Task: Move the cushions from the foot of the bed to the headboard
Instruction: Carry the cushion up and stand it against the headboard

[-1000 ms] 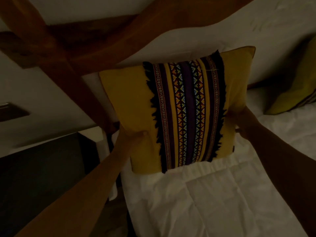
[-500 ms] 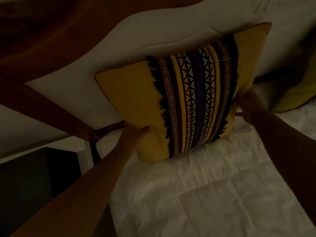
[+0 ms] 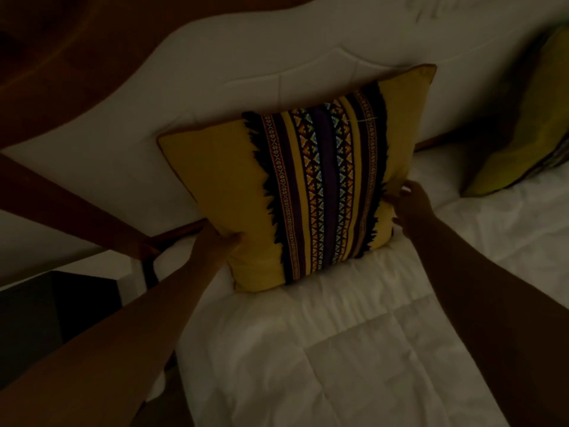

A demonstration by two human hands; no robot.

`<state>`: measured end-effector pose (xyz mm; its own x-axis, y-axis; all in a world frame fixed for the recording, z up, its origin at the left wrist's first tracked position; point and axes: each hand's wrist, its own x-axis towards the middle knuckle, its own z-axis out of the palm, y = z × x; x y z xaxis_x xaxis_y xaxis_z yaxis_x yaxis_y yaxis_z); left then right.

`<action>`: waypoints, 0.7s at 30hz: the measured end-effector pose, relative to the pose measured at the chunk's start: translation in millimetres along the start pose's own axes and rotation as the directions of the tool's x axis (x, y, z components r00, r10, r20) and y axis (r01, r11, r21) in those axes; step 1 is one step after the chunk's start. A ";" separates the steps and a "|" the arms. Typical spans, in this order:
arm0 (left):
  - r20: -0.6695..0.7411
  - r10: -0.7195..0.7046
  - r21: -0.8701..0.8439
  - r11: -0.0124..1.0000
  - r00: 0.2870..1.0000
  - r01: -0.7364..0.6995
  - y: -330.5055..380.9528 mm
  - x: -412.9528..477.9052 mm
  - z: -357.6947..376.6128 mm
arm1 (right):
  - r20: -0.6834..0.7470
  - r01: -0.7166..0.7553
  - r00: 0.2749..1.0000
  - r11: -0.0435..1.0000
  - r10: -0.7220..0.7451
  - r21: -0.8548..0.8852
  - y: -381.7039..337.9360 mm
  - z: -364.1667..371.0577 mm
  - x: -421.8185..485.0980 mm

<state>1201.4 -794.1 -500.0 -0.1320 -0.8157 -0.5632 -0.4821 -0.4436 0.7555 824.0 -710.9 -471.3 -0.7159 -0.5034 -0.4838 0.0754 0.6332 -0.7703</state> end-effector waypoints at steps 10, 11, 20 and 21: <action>0.099 -0.063 0.102 0.993 0.993 0.053 27.3 -96.3 -30.4 | 0.264 0.255 0.951 0.894 -0.163 -0.368 11.2 -29.6 -139.4; 0.103 -0.030 0.141 0.990 0.994 0.015 30.9 -110.7 -34.1 | 0.280 0.297 0.941 0.861 -0.190 -0.413 10.4 -37.4 -158.4; 0.212 0.330 0.562 0.729 0.920 -0.391 55.8 -279.4 -74.1 | 0.358 0.563 0.823 0.557 -0.441 -0.610 3.0 -110.4 -344.7; 0.227 0.347 0.576 0.706 0.910 -0.413 54.7 -295.6 -79.6 | 0.350 0.570 0.817 0.557 -0.458 -0.604 5.3 -115.6 -361.9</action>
<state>1283.0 -606.8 -265.5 -0.4841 -0.8120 -0.3261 -0.7845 0.2376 0.5728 1003.3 -457.5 -252.3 -0.3770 -0.9070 -0.1876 -0.7855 0.4205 -0.4541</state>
